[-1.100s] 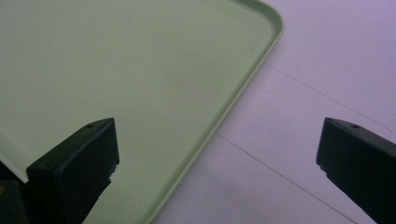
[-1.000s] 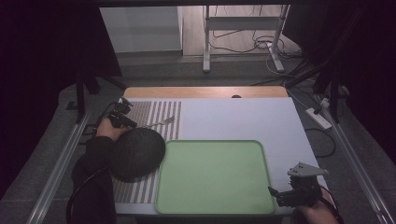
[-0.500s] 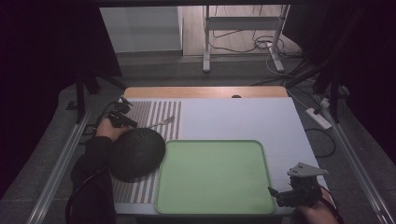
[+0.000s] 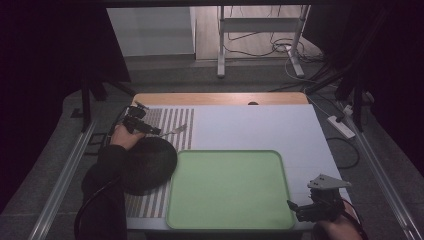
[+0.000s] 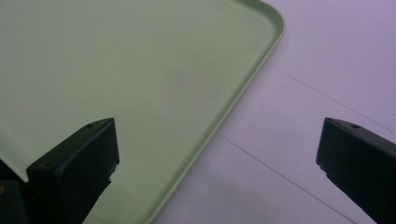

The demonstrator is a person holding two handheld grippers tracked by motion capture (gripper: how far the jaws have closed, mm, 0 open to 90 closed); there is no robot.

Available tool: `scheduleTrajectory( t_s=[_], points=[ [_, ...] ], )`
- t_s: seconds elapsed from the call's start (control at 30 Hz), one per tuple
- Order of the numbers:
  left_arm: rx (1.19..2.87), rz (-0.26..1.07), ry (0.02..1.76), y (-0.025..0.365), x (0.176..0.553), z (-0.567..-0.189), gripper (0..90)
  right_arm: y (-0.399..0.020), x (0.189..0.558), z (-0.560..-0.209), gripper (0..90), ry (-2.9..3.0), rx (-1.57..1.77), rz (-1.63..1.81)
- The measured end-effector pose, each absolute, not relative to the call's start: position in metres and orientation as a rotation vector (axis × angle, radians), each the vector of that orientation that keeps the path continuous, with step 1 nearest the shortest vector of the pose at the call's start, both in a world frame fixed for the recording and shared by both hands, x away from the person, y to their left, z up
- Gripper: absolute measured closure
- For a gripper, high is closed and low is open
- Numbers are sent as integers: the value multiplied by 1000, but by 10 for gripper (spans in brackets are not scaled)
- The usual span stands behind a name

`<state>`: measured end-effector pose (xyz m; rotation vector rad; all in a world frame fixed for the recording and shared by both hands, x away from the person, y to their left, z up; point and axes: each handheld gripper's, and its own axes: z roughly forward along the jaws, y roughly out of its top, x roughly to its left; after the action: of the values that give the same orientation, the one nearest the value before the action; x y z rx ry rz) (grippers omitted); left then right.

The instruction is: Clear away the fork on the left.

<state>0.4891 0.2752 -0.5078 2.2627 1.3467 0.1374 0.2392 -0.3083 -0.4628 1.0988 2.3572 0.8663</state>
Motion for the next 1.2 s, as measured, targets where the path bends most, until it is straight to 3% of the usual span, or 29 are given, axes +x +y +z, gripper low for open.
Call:
scheduleTrajectory(
  t_s=[0.37, 0.7, 0.77, 1.1, 1.13, 1.2],
  points=[
    [2394, 168, 1310, 232, 502, -519, 0, -309, 239, -463, 0, 2357, 1099, 876],
    [2479, 179, 1311, 223, 505, -527, 0, -309, 239, -463, 0, 2360, 1093, 871],
    [2486, 181, 1293, 224, 504, -525, 34, -309, 239, -463, 0, 2361, 1092, 870],
    [2459, 210, 1185, 247, 498, -518, 751, -309, 239, -463, 0, 2362, 1092, 870],
    [2454, 200, 1169, 250, 497, -518, 806, -309, 239, -463, 0, 2363, 1092, 871],
    [2442, 174, 1135, 254, 498, -519, 827, -309, 239, -463, 0, 2363, 1091, 871]
  ],
)
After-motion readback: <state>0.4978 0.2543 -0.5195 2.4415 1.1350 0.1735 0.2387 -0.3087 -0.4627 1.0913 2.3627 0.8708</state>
